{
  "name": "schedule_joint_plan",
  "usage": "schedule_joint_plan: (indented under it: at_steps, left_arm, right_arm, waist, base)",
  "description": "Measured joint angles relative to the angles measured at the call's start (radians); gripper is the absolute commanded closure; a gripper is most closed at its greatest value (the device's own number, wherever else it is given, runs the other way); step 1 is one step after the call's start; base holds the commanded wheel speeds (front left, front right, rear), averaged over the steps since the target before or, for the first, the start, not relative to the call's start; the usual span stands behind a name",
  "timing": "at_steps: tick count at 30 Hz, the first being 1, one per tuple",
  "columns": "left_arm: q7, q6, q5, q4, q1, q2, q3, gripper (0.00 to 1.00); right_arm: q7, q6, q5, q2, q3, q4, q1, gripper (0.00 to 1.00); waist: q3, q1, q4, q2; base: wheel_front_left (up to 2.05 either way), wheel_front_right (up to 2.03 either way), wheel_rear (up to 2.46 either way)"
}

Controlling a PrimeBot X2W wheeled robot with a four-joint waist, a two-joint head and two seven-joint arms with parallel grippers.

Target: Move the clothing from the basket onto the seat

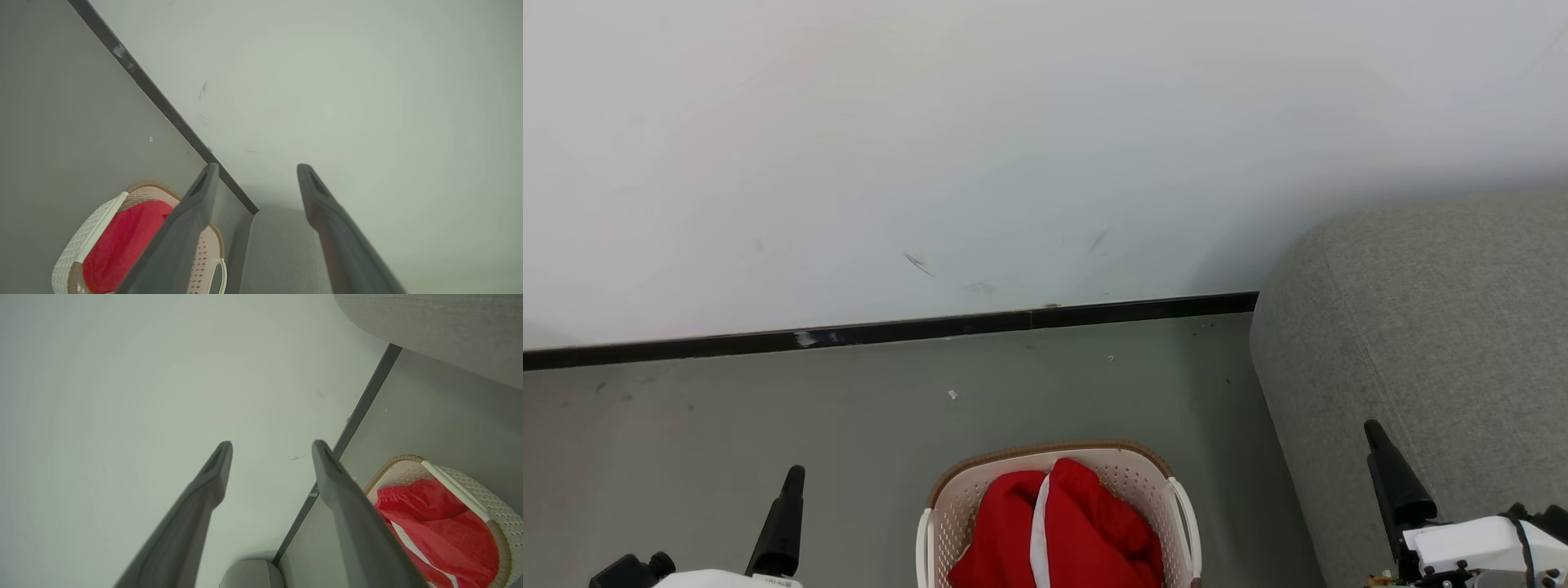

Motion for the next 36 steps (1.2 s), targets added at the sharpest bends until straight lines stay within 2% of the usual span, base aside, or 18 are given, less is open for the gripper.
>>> schedule_joint_plan:
  at_steps: [9,17,36]
  left_arm:
    - [-0.026,0.034,0.156,-0.027,0.000,0.015,-0.031,0.00]
    - [-0.048,0.069,0.296,-0.051,0.000,0.019,-0.057,0.00]
    - [-0.100,0.138,0.608,-0.120,0.007,0.019,-0.102,0.00]
  right_arm:
    - [-0.021,0.000,-0.165,0.002,0.007,-0.021,0.014,0.00]
    - [-0.044,0.000,-0.326,0.003,0.018,-0.043,0.023,0.00]
    - [-0.097,0.000,-0.623,0.008,0.034,-0.083,0.046,0.00]
  waist:
    - [-0.006,0.0049,0.002,0.0000]
    - [-0.010,0.0056,0.004,0.0000]
    - [-0.002,-0.0056,0.011,0.0000]
  base:
    - [0.00,0.00,0.00]
    - [0.00,0.00,0.00]
    - [0.00,0.00,0.00]
